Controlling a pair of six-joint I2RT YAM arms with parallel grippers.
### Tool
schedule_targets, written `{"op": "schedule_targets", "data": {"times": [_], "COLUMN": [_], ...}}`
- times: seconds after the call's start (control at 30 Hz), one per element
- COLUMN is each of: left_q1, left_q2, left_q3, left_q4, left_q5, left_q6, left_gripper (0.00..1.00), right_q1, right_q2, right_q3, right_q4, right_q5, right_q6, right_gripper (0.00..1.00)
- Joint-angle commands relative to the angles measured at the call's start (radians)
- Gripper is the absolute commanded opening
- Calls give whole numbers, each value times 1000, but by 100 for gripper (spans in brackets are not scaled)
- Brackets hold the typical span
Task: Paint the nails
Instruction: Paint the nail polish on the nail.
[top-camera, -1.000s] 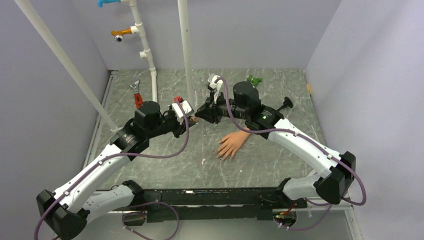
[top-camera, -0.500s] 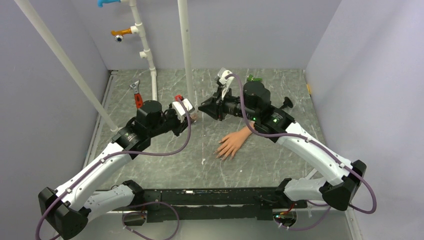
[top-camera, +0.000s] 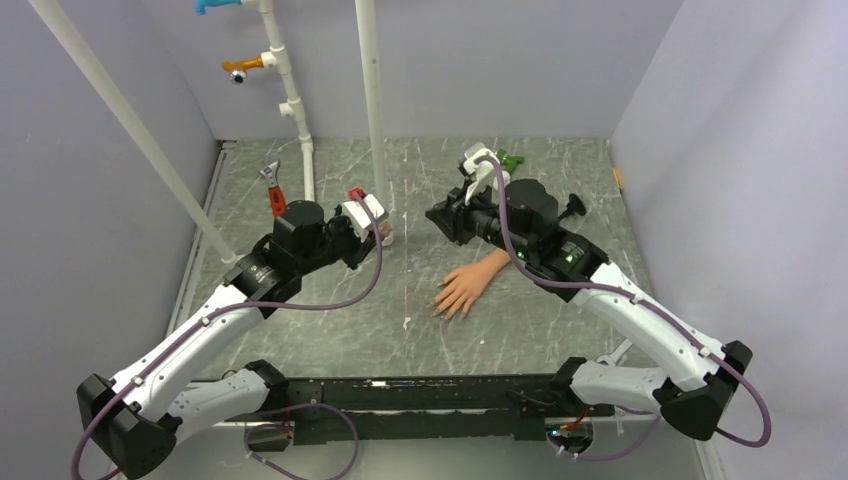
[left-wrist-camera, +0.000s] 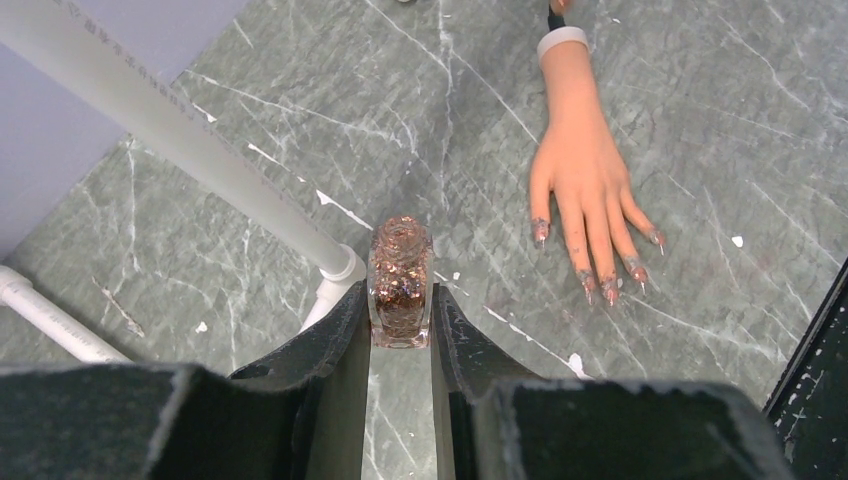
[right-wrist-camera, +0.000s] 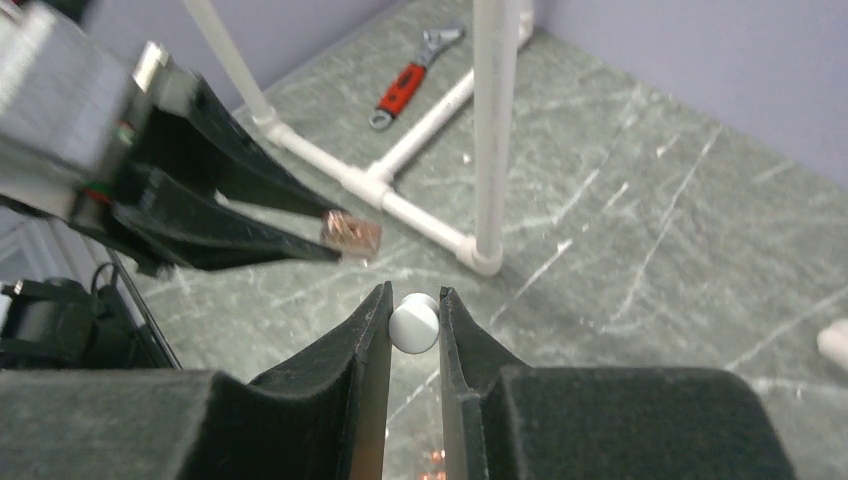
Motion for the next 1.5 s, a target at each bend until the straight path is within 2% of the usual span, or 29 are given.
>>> {"op": "schedule_targets", "data": {"times": [0.0, 0.13, 0.4, 0.5, 0.73, 0.97, 1.23, 1.47], "left_q1": [3, 3, 3, 5, 20, 26, 26, 27], "left_q2": [-20, -26, -33, -38, -29, -26, -27, -25], "left_q3": [34, 32, 35, 33, 40, 44, 44, 43], "left_q4": [28, 25, 11, 11, 3, -1, -3, -4], "left_q5": [-28, -44, -117, -139, -158, -168, -160, -149], "left_q6": [2, 2, 11, 14, 10, 10, 8, 7], "left_gripper": [0, 0, 0, 0, 0, 0, 0, 0], "right_q1": [1, 1, 4, 10, 41, 151, 156, 157], "right_q2": [-59, -100, -117, -132, -70, -17, -36, 14], "right_q3": [-115, -243, -376, -428, -503, -545, -636, -651], "right_q4": [20, 65, 128, 162, 178, 136, 172, 185], "right_q5": [80, 100, -25, -16, -74, 34, 76, 94], "right_q6": [47, 77, 109, 171, 204, 213, 235, 228], "right_gripper": [0, 0, 0, 0, 0, 0, 0, 0]}}
